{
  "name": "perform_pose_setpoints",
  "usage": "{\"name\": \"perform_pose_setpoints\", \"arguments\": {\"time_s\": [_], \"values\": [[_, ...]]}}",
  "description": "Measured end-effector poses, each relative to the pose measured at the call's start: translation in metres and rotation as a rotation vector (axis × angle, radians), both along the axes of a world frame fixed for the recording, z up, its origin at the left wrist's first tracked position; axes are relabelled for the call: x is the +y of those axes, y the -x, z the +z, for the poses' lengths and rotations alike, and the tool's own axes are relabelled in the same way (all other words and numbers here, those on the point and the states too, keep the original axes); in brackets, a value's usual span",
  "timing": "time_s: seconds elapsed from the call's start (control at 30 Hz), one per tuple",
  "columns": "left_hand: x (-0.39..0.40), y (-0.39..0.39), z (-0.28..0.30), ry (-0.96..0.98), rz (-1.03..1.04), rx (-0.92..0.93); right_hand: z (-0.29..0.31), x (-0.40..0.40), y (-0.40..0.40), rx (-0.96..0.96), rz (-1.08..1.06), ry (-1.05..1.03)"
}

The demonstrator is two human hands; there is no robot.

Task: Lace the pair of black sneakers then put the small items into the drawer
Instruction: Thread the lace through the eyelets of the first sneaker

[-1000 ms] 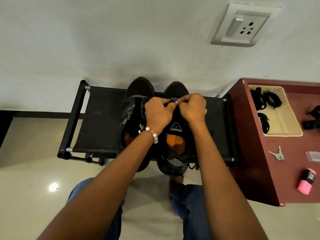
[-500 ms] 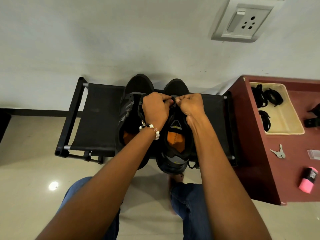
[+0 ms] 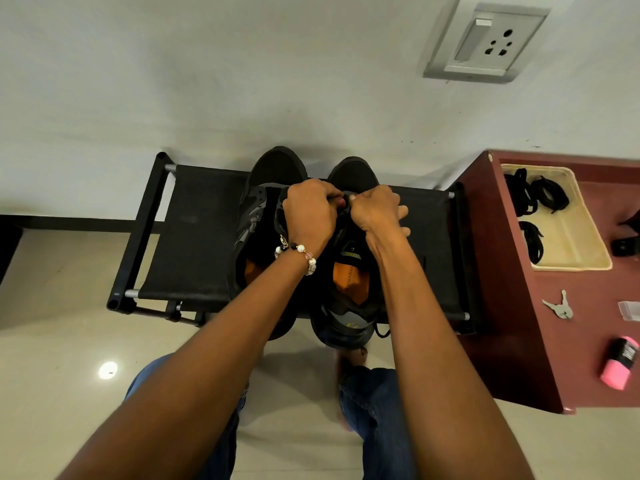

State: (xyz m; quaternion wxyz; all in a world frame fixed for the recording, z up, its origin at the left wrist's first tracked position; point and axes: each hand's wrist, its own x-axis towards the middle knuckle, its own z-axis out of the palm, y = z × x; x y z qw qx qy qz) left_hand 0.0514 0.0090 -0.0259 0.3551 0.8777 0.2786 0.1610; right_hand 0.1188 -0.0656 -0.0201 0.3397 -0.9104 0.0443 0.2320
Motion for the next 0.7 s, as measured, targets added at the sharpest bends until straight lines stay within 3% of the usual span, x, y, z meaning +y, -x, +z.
{"name": "perform_pose_setpoints", "arguments": {"time_s": [0.33, 0.43, 0.7], "values": [[0.004, -0.001, 0.001, -0.017, 0.017, -0.029, -0.013, -0.003, 0.000, 0.015, -0.016, -0.125], [0.000, -0.005, -0.002, -0.114, -0.024, 0.033, -0.012, -0.006, 0.002, 0.016, -0.009, -0.154], [0.002, -0.008, 0.005, -0.032, -0.016, 0.114, 0.006, -0.014, 0.014, -0.082, 0.115, -0.035]]}}
